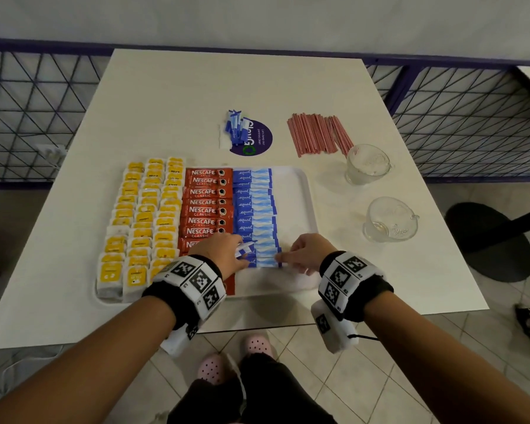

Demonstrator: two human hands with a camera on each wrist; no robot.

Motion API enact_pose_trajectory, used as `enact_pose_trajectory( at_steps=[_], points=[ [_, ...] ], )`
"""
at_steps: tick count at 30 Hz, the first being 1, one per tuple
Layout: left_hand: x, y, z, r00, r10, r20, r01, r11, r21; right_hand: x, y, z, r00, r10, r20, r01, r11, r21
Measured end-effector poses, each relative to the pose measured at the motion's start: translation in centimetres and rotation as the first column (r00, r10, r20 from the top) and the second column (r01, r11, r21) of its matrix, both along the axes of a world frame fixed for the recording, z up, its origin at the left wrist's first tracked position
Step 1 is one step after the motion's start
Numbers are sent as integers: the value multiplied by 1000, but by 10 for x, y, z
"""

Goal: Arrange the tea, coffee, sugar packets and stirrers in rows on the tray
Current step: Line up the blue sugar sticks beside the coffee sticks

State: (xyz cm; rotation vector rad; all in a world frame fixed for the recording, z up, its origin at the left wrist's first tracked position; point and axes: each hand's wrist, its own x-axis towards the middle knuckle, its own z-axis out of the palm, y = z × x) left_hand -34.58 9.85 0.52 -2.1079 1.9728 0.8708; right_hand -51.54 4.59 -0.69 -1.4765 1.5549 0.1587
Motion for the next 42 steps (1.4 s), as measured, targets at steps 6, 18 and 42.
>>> enact_pose_trajectory(
  at_steps=[6, 18, 42],
  points=[
    [4, 3, 3, 980, 89, -178, -71, 992, 101, 23, 6, 18, 943, 140, 301, -118, 989, -90],
    [26, 25, 0, 869, 217, -444, -139, 970, 202, 38, 5, 21, 901, 230, 369, -209, 973, -96],
    [21, 22, -9, 911, 243, -334, -222, 970, 101, -7, 23, 1, 948, -116, 296, 99, 993, 71]
  ],
)
